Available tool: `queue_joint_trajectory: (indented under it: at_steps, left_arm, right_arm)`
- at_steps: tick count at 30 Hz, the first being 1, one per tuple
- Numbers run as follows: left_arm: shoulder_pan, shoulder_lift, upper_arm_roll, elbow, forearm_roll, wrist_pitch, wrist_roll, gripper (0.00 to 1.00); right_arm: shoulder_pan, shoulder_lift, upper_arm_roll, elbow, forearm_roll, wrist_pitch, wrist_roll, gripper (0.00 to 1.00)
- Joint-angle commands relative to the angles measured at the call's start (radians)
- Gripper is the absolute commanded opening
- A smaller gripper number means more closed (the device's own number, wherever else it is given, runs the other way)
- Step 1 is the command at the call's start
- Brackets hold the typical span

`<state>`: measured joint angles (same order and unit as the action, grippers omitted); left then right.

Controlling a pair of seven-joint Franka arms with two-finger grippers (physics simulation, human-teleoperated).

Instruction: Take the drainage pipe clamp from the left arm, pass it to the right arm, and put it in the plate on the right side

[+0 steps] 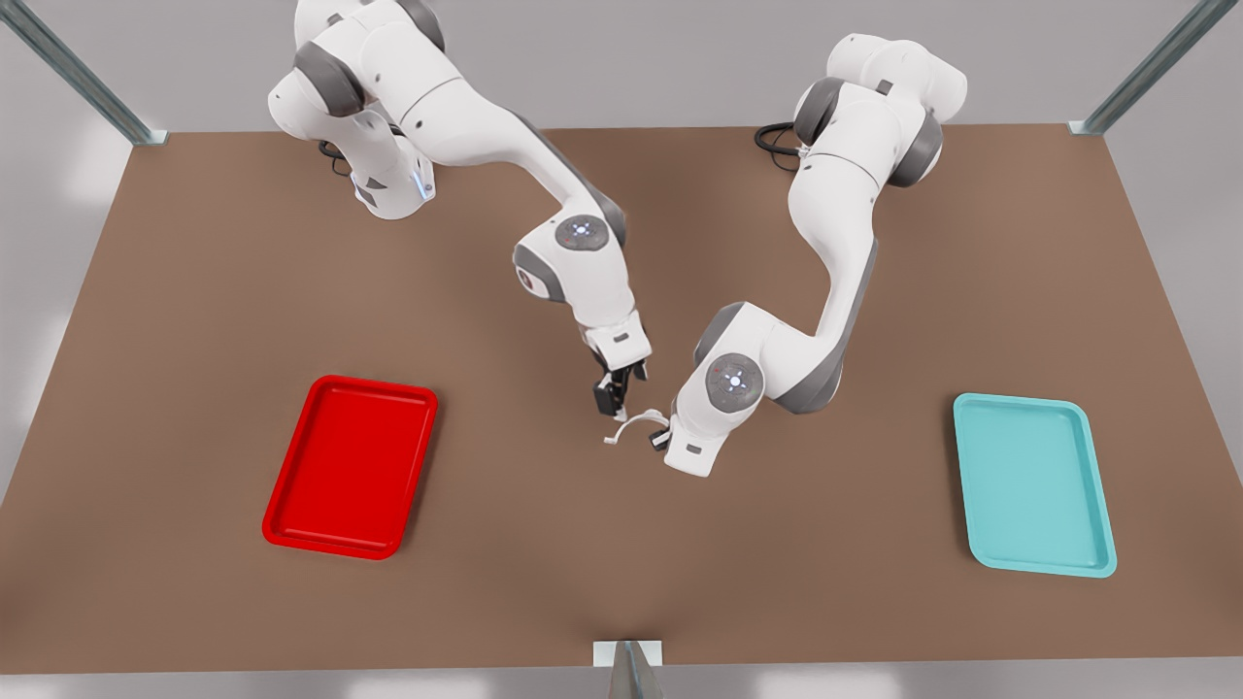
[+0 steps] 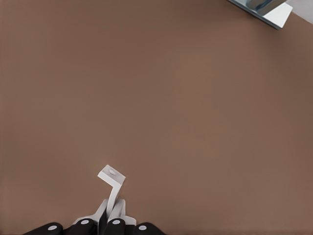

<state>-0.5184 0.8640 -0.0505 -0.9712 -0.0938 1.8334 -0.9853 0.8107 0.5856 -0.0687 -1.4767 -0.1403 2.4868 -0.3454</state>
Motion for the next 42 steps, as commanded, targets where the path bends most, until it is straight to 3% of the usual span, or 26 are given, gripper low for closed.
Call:
queue_joint_trajectory:
  at_steps: [1,39,40,41,42]
  left_arm:
    - [0.000,-0.002,0.000,0.000,-0.001,-0.010,-0.032,0.21]
    - [-0.011,0.000,-0.002,0.003,-0.004,0.006,-0.075,0.21]
    - [-0.011,0.000,-0.002,0.003,-0.004,0.006,-0.075,0.21]
    - [-0.011,0.000,-0.002,0.003,-0.004,0.004,-0.075,0.21]
    - [-0.011,0.000,-0.002,0.003,-0.004,0.004,-0.075,0.21]
  right_arm:
    - [-0.005,-0.001,-0.002,0.001,-0.010,0.023,-0.118,1.00]
    - [-0.008,0.178,-0.003,0.090,-0.005,0.139,-0.116,1.00]
    - [-0.008,0.178,-0.003,0.090,-0.004,0.139,-0.118,0.94]
    - [-0.008,0.178,-0.003,0.090,-0.005,0.139,-0.119,0.65]
    - [-0.008,0.178,-0.003,0.090,-0.005,0.139,-0.119,0.45]
